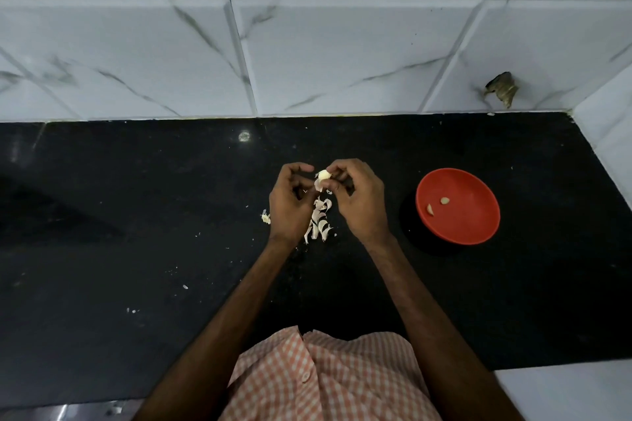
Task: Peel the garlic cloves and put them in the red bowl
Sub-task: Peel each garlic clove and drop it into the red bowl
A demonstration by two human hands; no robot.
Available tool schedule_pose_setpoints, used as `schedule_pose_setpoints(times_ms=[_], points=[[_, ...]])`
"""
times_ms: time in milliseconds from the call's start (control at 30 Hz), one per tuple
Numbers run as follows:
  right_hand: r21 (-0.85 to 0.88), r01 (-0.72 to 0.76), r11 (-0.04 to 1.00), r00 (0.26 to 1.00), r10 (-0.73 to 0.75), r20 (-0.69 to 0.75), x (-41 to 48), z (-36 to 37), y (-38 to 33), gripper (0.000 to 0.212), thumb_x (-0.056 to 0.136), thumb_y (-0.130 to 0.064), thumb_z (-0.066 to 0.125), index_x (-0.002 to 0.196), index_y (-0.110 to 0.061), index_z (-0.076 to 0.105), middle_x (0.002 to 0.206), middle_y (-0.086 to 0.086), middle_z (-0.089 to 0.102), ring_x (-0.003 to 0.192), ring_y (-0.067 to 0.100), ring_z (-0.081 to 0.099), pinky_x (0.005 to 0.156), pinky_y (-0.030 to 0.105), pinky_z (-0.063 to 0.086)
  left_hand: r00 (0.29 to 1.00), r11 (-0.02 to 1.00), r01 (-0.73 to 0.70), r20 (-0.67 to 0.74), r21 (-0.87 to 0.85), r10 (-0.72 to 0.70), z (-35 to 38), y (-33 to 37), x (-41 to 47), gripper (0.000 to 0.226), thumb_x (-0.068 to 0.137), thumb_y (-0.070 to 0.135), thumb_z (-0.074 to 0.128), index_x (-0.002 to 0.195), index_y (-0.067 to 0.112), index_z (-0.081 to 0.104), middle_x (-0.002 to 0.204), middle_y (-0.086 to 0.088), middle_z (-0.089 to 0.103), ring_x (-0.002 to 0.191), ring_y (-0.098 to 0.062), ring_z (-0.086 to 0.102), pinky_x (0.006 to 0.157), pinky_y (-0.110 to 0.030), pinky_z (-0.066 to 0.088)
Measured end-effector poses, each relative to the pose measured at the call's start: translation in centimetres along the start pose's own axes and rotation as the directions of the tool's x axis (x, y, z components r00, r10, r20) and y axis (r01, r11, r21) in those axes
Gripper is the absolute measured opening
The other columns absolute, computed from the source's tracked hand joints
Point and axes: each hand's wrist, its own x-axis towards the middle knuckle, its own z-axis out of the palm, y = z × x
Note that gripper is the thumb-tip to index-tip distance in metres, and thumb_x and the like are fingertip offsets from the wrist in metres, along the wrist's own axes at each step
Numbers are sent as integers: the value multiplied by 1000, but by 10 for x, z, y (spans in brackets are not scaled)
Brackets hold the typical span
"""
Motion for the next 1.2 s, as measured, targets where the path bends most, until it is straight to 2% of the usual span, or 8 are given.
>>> schedule_pose_setpoints(times_ms=[233,367,633,733,833,900,1033,1200], points=[[59,-117,991,993,118,-10,2,-1,-4,16,83,-10,80,98,-14,75,91,-14,67,87,12,65,76,22,54,998,993,-64,35,99,61,-4,6,-1,33,86,2,76,101,14,50,76,1,67,66,0,59,62,-16,43],[209,-231,950,973,219,80,6,-5,0,13,84,-5,78,96,-12,78,93,-4,75,88,12,71,81,29,58,989,976,-136,87,169,122,-7,10,0,44,85,-1,76,91,30,44,79,-10,64,63,-1,54,59,-14,41],[460,-590,664,807,507,302,4,-9,1,16,91,7,65,95,-6,72,91,4,74,76,1,70,66,16,51,968,960,-207,179,188,174,-9,6,0,53,84,-1,74,87,44,45,81,-5,62,76,-24,61,64,-33,51],[346,-418,840,907,405,113,1,-3,-1,14,87,2,72,89,-12,73,89,-1,75,83,7,72,75,21,54,993,987,-100,82,128,90,-5,3,-2,42,86,-3,74,90,25,43,79,-8,67,72,-27,61,62,-35,46],[183,-250,951,968,240,73,1,-1,-6,9,86,-4,77,91,-6,71,86,-6,73,81,5,70,74,18,53,1000,998,-4,17,70,2,-5,-2,-2,26,90,2,72,96,10,49,88,-8,70,81,-13,67,67,-18,47],[142,-209,968,977,202,61,0,0,-6,10,87,-6,76,94,-6,70,88,-7,72,84,4,70,75,16,52,999,998,8,41,63,-10,-5,-3,-2,18,92,5,71,103,9,57,95,0,71,87,-7,67,72,-17,48],[135,-264,955,964,267,-4,-5,3,-2,9,89,-4,73,96,-7,68,89,-5,72,84,5,70,76,22,57,993,996,-38,114,85,28,-5,-2,-5,28,88,17,78,112,15,62,105,9,70,95,-12,67,77,-34,56],[173,-322,931,945,328,-8,-6,4,1,9,88,-2,74,89,-5,66,85,-1,72,80,6,70,75,21,56,981,945,-190,90,267,172,-8,-1,-1,34,75,31,87,98,28,62,106,12,61,95,-14,60,79,-34,53]])
